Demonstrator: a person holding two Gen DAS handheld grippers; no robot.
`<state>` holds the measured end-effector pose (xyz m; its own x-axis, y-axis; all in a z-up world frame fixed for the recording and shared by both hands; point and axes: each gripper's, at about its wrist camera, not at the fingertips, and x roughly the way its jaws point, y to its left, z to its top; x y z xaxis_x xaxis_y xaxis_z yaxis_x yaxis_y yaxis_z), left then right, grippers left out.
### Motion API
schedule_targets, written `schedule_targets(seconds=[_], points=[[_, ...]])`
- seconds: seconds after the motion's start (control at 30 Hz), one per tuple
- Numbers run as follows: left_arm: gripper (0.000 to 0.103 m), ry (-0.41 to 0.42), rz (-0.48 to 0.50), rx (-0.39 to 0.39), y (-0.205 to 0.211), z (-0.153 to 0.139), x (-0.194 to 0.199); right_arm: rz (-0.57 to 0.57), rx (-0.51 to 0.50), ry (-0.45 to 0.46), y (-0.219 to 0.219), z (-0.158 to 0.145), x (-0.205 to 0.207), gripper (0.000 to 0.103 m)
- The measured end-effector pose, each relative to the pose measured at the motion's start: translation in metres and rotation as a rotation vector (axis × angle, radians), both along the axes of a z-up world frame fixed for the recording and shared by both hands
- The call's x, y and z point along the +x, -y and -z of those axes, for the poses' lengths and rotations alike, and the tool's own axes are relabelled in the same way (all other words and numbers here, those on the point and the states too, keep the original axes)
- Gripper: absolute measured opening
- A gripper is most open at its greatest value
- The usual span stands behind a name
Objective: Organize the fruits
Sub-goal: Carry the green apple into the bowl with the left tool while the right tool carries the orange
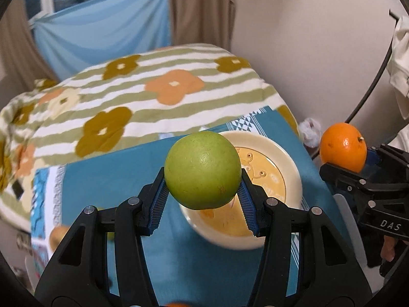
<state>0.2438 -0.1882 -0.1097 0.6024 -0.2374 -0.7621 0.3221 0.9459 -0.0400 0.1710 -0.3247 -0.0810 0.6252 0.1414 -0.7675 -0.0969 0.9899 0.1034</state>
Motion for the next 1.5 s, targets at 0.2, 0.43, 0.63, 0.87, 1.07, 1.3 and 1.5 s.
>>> schedule_targets(seconds=[0.2, 0.43, 0.63, 0.87, 1.07, 1.3, 1.5], points=[[0.056, -0.077, 0.087, 0.053, 0.022, 0.037, 0.045, 0.075, 0.011, -0.050, 0.011, 0.020, 0.029, 0.056], [0.056, -0.129, 0.190, 0.143, 0.048, 0.073, 0.074, 0.141, 0.023, -0.096, 0.021, 0.033, 0.046, 0.056], [0.057, -0.141, 0.228, 0.204, 0.061, 0.089, 0.084, 0.169, 0.028, -0.113, 0.025, 0.039, 0.048, 0.056], [0.103, -0.080, 0.225, 0.172, 0.056, 0.072, 0.081, 0.188, 0.028, -0.116, 0.030, 0.036, 0.048, 0.056], [0.103, -0.075, 0.172, 0.125, 0.036, 0.054, 0.083, 0.168, 0.013, -0.115, 0.032, 0.036, 0.050, 0.056], [0.103, -0.099, 0.097, 0.088, 0.010, 0.045, 0.079, 0.105, -0.005, -0.110, 0.022, 0.036, 0.054, 0.056], [0.103, -0.114, 0.042, 0.071, -0.009, 0.040, 0.070, 0.031, 0.015, -0.119, 0.011, 0.046, 0.065, 0.056]])
